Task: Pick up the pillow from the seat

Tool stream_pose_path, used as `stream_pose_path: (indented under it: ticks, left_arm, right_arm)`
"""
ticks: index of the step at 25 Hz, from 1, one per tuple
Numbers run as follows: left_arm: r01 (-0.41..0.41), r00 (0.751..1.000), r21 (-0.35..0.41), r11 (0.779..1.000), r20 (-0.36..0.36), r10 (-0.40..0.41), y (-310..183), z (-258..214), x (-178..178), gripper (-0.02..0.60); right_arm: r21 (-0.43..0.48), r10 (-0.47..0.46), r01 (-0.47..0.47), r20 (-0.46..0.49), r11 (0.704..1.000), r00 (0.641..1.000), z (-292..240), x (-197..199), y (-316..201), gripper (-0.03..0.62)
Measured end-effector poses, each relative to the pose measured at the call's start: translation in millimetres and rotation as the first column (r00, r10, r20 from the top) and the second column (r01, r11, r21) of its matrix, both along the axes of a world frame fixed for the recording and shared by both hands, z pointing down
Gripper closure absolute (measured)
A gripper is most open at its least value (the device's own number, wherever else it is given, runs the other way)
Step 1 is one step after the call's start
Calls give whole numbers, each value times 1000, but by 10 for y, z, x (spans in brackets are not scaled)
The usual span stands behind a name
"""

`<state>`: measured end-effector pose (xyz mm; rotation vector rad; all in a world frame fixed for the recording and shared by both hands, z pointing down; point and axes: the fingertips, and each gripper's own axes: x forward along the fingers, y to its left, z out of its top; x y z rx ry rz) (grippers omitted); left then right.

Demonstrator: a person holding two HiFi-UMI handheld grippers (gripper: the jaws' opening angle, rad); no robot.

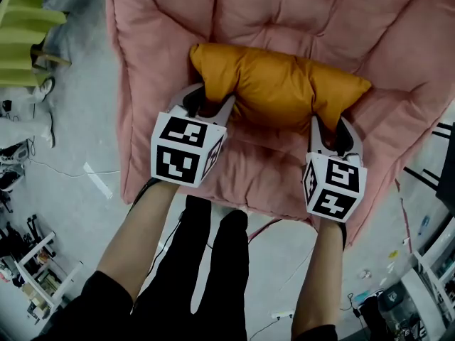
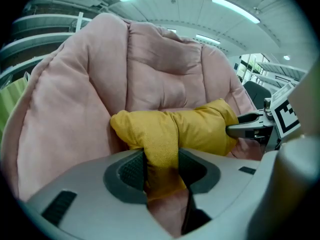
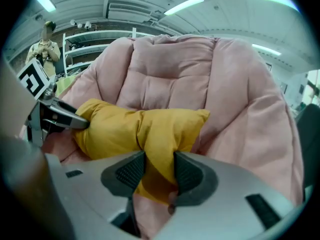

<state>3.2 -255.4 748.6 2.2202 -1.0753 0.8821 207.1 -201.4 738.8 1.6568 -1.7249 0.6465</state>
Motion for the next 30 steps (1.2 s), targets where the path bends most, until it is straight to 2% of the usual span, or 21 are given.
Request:
stream_pose_path:
  ticks: [7, 16, 30]
  left_arm:
    - [-5, 1000, 52, 999, -6, 5, 12, -262, -43, 399]
    - [0, 1000, 121, 993, -17, 2, -12, -832, -114, 399]
    - [2, 999, 264, 964, -48, 11, -28, -1981, -178, 399]
  right_arm:
    - [46, 19, -19, -3, 999, 1000, -260, -45, 53, 402]
    - [116, 42, -42, 2, 992, 999, -793, -118, 82, 402]
    - [245, 61, -58, -3, 968, 998, -1908, -174, 112, 401]
